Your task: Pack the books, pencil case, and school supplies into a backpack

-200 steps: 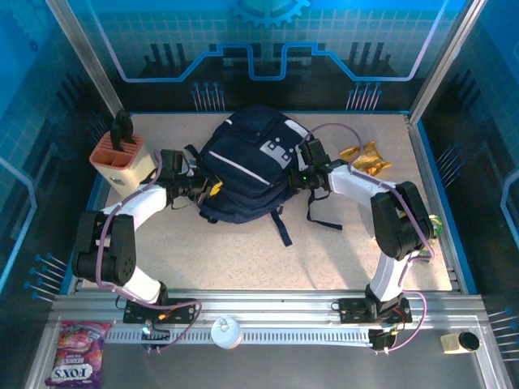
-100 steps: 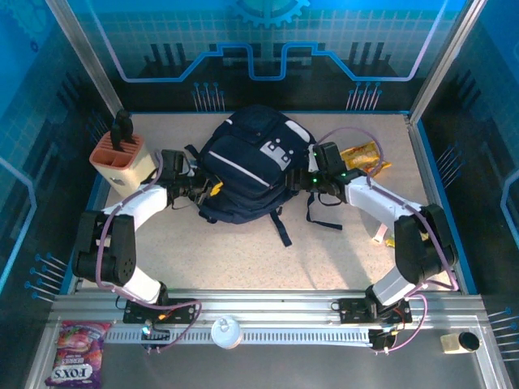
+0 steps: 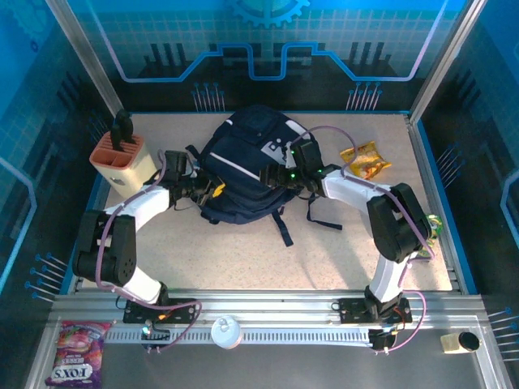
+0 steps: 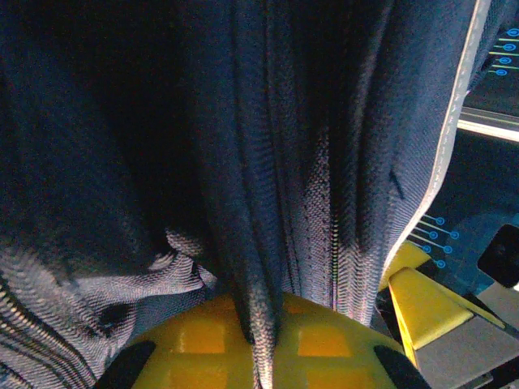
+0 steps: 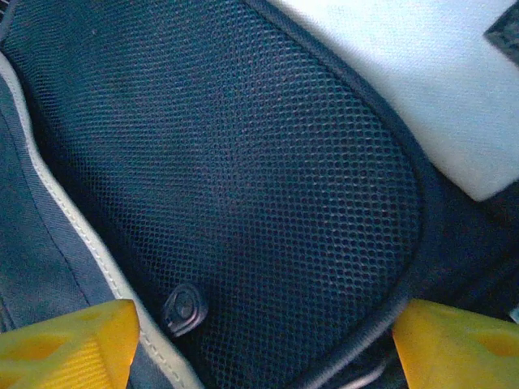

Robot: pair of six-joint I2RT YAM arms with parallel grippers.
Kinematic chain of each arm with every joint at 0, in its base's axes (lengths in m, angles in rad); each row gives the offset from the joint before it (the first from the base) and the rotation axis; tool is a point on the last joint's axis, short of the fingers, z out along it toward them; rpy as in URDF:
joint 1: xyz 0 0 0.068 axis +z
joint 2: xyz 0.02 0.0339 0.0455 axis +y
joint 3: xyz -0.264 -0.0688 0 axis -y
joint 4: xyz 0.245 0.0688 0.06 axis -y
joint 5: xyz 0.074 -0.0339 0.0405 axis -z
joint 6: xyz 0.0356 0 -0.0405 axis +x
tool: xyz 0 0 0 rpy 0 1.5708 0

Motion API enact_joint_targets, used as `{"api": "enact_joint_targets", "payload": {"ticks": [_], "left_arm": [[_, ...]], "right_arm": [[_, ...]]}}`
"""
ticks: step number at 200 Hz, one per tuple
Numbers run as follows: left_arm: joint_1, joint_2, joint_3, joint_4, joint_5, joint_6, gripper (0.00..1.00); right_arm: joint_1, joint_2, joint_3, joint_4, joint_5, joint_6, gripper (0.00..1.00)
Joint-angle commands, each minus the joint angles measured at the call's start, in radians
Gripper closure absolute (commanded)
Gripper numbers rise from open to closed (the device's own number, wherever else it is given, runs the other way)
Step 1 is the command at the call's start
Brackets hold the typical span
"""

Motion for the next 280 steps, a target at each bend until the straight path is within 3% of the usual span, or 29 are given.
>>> {"api": "enact_joint_targets", "payload": {"ticks": [1,75,207,280], "left_arm": [[-0.016,0.004,-0.014,0.015,0.039,-0.009,0.91],[-0.017,0.019,0.012,0.016,0.04,-0.008,0.91],[-0.017,0.011,0.022,0.002,0.04,0.0,0.91],[-0.017,0.011,0.026,-0.002,0.04,-0.002,0.91]], "right_arm": [[0.007,0.043,0.044,0.024,-0.066,0.018,0.18],[0.055,-0.067,-0.12,0.105,-0.239,-0.001,0.24],[0.07,-0.086,-0.11,-0.076,-0.049,-0.454,0.47],[0.085,-0.072,-0.102,-0.09,-0.051,-0.609,0.38]]}}
